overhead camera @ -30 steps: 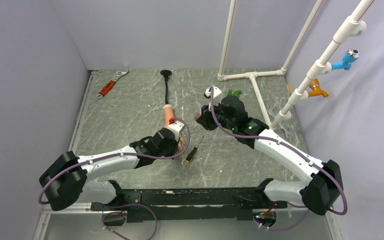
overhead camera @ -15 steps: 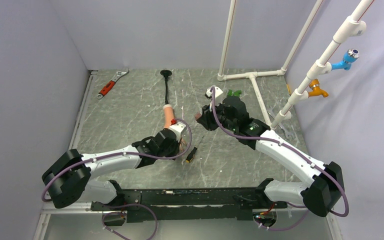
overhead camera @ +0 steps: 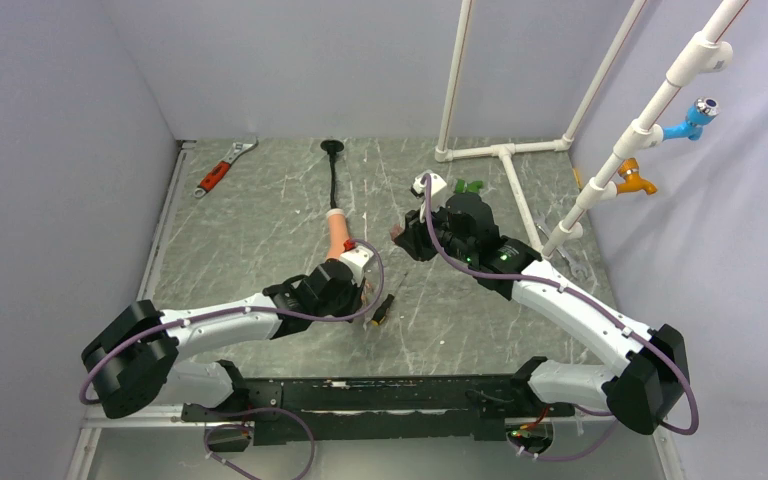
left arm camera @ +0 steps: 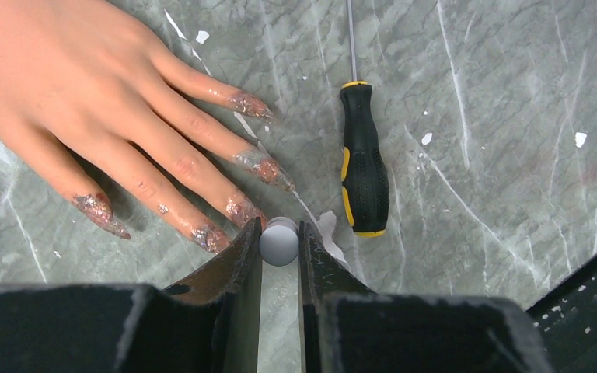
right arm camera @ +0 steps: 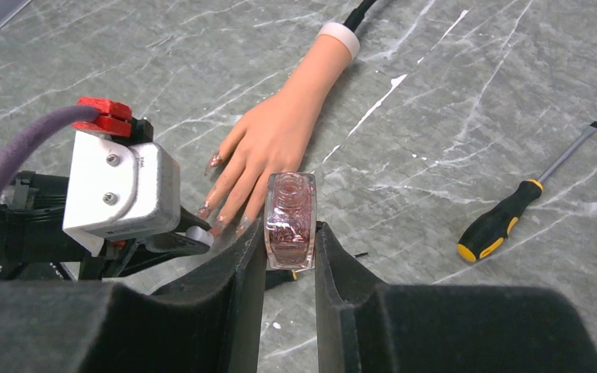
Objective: Paint the nails
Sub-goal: Paint the nail polish on the nail.
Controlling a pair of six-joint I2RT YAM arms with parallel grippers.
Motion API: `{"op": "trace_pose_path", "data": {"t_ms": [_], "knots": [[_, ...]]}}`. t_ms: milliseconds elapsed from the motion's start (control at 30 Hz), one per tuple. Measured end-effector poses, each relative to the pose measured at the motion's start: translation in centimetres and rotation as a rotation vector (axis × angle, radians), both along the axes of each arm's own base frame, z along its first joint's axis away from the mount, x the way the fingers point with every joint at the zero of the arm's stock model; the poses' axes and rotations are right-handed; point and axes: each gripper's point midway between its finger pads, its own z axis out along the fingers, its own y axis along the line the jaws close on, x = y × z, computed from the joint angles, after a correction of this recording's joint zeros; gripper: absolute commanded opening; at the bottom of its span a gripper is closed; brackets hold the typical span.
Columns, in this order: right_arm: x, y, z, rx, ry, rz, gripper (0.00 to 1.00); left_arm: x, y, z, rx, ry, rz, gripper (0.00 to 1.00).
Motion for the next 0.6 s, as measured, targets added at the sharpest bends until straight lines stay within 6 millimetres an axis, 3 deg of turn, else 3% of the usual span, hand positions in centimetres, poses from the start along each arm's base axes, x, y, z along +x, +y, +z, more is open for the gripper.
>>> {"op": "trace_pose_path", "data": {"t_ms": [233,600], "knots": [[-0.04,0.06,-0.06,0.000,0.003,0.004,0.00,-0.73,0.55,0.10,-0.028,0.005,0.013,0.00],[-0.04,0.14,-0.30,-0.002,0.009,0.007,0.00,-0.29,0.91,0.33,-0.025,-0.012,0.049,0.00]]}}
